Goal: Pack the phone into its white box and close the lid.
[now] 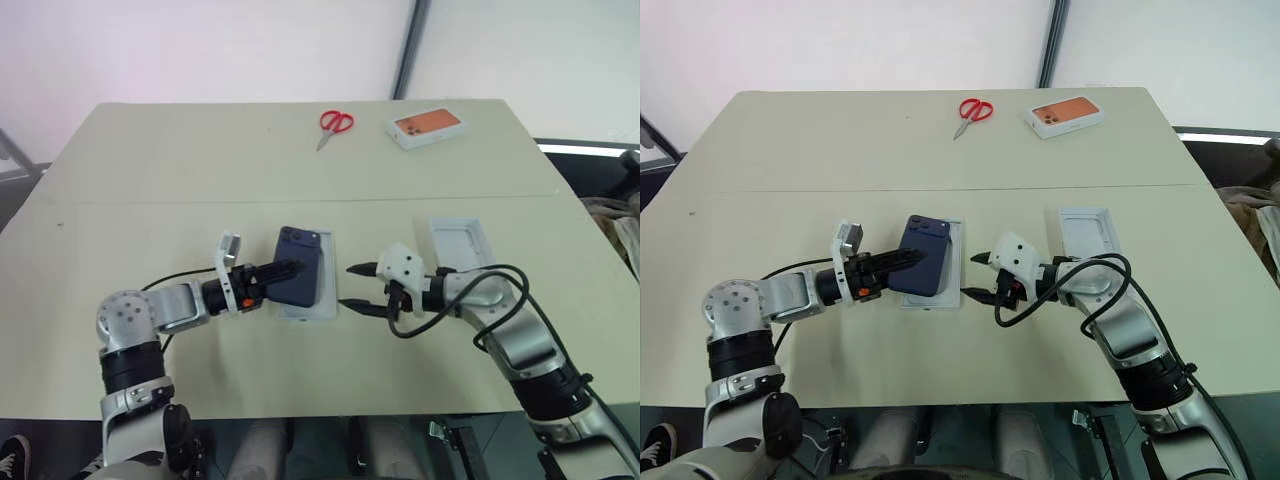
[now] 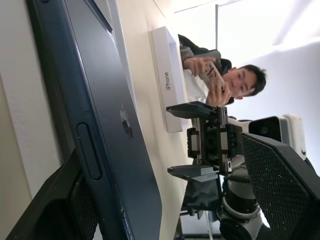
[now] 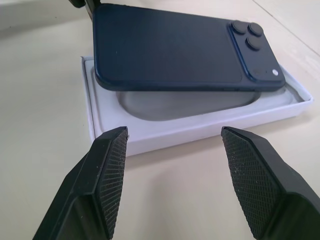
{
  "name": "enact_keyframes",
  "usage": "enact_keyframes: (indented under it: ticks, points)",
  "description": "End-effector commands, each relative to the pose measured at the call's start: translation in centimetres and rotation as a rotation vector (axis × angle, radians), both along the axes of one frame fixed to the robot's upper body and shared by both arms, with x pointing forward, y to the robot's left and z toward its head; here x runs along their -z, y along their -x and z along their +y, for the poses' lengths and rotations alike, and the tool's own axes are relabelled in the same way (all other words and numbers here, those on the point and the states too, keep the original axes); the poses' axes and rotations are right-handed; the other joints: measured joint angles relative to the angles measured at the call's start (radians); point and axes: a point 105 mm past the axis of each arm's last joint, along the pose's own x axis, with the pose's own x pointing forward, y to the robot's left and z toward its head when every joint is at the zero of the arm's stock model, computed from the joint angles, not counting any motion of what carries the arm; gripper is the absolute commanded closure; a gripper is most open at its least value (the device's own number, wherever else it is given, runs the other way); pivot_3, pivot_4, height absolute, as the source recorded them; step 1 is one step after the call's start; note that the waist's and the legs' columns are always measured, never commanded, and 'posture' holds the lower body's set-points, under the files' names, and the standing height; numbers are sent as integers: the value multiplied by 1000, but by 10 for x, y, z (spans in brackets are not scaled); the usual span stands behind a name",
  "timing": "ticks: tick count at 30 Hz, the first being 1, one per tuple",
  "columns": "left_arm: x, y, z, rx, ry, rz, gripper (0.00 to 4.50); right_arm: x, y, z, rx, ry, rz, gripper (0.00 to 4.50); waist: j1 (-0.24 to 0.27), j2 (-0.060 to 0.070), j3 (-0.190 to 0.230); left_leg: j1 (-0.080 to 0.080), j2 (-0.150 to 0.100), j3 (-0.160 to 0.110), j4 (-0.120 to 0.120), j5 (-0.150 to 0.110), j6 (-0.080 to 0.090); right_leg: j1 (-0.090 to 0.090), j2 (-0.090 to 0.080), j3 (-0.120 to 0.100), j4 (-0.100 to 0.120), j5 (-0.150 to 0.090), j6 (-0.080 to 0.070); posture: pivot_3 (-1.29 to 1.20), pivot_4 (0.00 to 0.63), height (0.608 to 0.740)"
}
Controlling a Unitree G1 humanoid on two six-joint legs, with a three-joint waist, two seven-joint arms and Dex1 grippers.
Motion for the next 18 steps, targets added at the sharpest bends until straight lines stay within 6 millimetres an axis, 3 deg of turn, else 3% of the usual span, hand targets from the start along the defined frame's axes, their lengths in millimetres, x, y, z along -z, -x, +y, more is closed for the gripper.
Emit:
enact_keyframes:
  ticks: [1,18]
  points:
    - [-11,6,-5,49,-8,-71,353,-11,-2,3,-18,-10,-49,1373,0,0,0,0,0,0,0,0,0,0,0,0,0,0,0,0,150,740]
    - [-12,7,10,33,-75,-113,353,-10,-4,7,-24,-12,-60,1373,-1,0,0,0,0,0,-1,0,0,-1,0,0,0,-1,-1,0,150,740]
